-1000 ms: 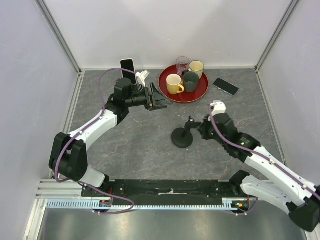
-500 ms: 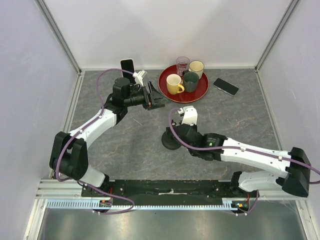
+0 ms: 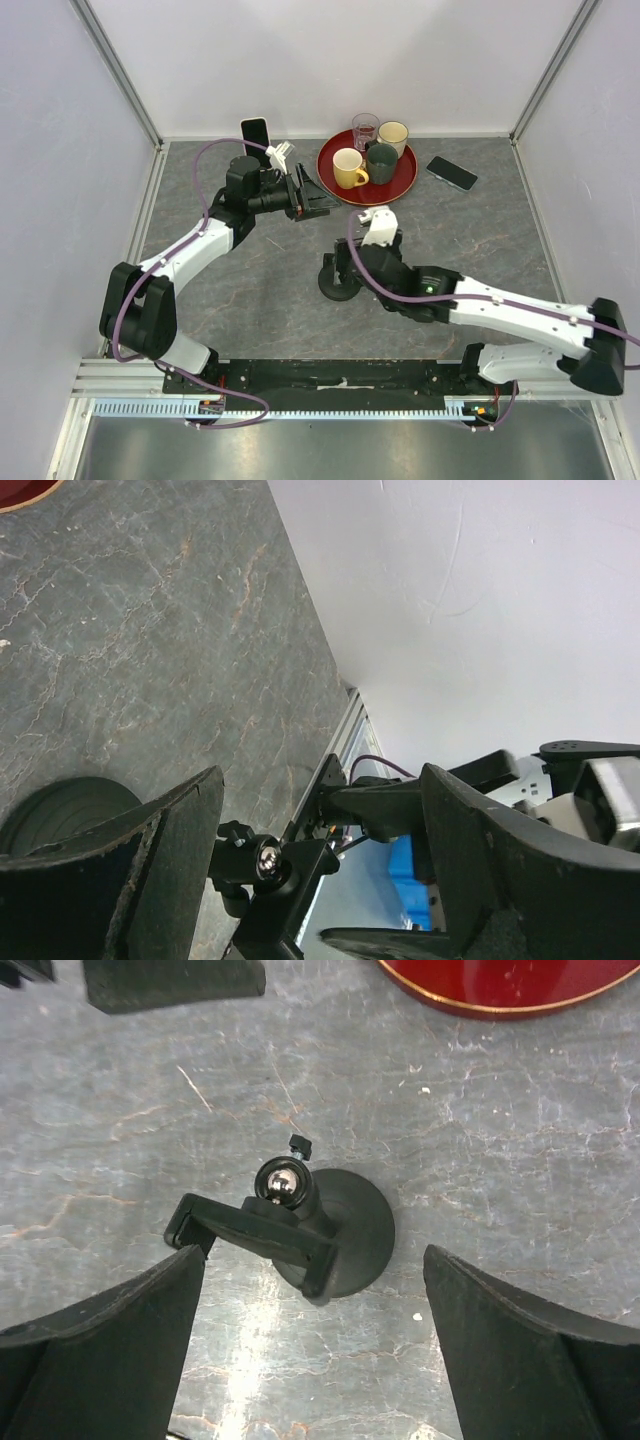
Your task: Place the phone on the phone stand
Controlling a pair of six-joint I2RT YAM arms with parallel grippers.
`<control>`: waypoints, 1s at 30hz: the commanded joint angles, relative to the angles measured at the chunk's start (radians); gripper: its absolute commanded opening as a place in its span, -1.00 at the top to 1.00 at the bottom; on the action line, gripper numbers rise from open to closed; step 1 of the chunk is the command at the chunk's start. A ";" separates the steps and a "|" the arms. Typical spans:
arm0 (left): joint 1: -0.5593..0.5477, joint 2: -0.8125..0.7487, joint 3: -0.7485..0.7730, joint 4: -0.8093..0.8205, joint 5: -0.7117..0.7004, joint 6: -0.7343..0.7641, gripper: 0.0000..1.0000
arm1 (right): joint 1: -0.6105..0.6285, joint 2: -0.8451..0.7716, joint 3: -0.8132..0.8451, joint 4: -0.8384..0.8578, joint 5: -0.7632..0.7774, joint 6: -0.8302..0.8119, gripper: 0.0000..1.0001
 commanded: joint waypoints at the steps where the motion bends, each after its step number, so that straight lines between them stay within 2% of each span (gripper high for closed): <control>1: 0.004 -0.017 -0.006 0.037 0.029 -0.021 -0.70 | 0.004 -0.164 -0.067 0.130 0.023 -0.068 -0.96; 4: 0.004 -0.017 -0.015 0.060 0.038 -0.041 -0.70 | -0.009 -0.268 -0.140 0.168 0.074 -0.071 -0.96; 8: 0.004 -0.018 -0.020 0.083 0.050 -0.061 -0.70 | -0.063 -0.399 -0.270 0.161 0.254 0.070 -0.95; 11: 0.003 -0.018 -0.025 0.091 0.047 -0.067 -0.70 | -0.147 -0.500 -0.373 0.149 0.298 0.214 -0.86; 12: 0.003 -0.018 -0.028 0.095 0.049 -0.075 -0.70 | -0.242 -0.502 -0.390 0.148 0.270 0.242 -0.83; 14: 0.003 -0.017 -0.032 0.112 0.055 -0.086 -0.70 | -0.380 -0.450 -0.406 0.153 0.157 0.233 -0.83; 15: 0.003 -0.018 -0.035 0.115 0.056 -0.087 -0.70 | -0.531 -0.419 -0.404 0.156 0.012 0.221 -0.83; 18: 0.001 -0.018 -0.038 0.121 0.056 -0.092 -0.70 | -0.766 -0.284 -0.392 0.259 -0.227 0.123 -0.85; 20: 0.001 -0.020 -0.041 0.140 0.061 -0.094 -0.72 | -0.856 -0.185 -0.365 0.340 -0.314 0.060 -0.89; 21: 0.001 -0.021 -0.046 0.146 0.062 -0.094 -0.73 | -0.950 -0.149 -0.348 0.363 -0.357 0.048 -0.91; 23: 0.001 -0.023 -0.049 0.154 0.062 -0.095 -0.75 | -1.052 -0.035 -0.280 0.420 -0.519 0.060 -0.95; 24: 0.001 -0.023 -0.049 0.154 0.061 -0.097 -0.76 | -1.147 0.007 -0.256 0.438 -0.576 0.072 -0.95; 25: 0.001 -0.023 -0.049 0.155 0.064 -0.097 -0.76 | -1.198 0.050 -0.202 0.452 -0.701 0.086 -0.96; 26: 0.001 -0.026 -0.051 0.158 0.062 -0.103 -0.76 | -1.265 0.140 -0.175 0.516 -0.751 0.113 -0.96; 30: 0.000 -0.028 -0.063 0.192 0.073 -0.130 -0.76 | -1.355 0.400 0.012 0.576 -0.929 0.167 -0.96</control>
